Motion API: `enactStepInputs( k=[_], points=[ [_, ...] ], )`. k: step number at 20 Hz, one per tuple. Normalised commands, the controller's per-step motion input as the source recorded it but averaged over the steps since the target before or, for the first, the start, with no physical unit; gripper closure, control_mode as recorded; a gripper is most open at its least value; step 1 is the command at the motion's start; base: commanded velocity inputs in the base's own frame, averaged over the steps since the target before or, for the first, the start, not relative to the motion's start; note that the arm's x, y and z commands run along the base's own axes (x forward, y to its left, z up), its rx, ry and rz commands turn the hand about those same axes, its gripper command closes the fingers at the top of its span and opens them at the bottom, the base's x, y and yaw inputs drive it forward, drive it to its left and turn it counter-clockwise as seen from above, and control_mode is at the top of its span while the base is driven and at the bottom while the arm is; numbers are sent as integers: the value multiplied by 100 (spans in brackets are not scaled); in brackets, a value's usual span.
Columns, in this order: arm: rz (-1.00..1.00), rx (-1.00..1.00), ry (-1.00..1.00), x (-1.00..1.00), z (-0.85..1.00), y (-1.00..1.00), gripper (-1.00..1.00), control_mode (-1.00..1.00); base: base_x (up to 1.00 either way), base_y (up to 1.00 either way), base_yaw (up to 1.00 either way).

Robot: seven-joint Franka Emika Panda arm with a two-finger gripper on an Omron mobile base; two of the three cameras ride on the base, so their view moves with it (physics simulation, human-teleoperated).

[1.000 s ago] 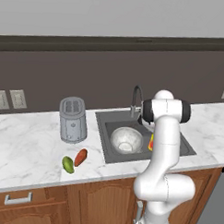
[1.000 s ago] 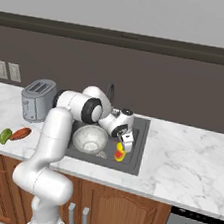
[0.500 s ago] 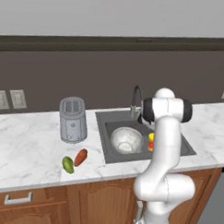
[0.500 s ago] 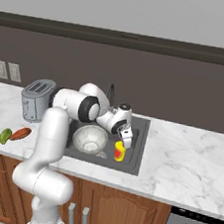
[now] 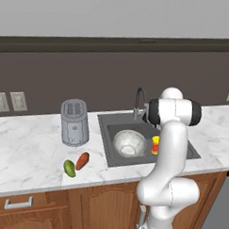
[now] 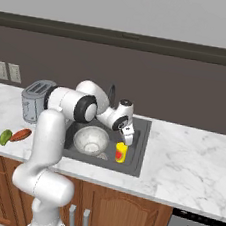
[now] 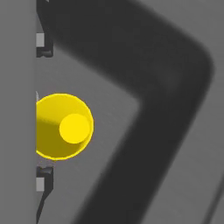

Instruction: Remove the sweet potato and mango from the sink. Then move the bowl and cup from the counter to the sink for washing.

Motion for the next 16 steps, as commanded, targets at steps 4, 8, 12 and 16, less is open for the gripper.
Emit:
enactStepInputs(
  k=[4, 8, 12, 16],
  points=[
    [0, 0, -1, -14, 28, 0, -100, -100, 0, 0, 0],
    [4, 0, -1, -16, 25, 0, -100, -100, 0, 0, 0],
    [9, 0, 0, -17, 26, 0, -100, -100, 0, 0, 0],
    [9, 0, 0, -22, 27, -2, -100, -100, 0, 0, 0]
  ],
)
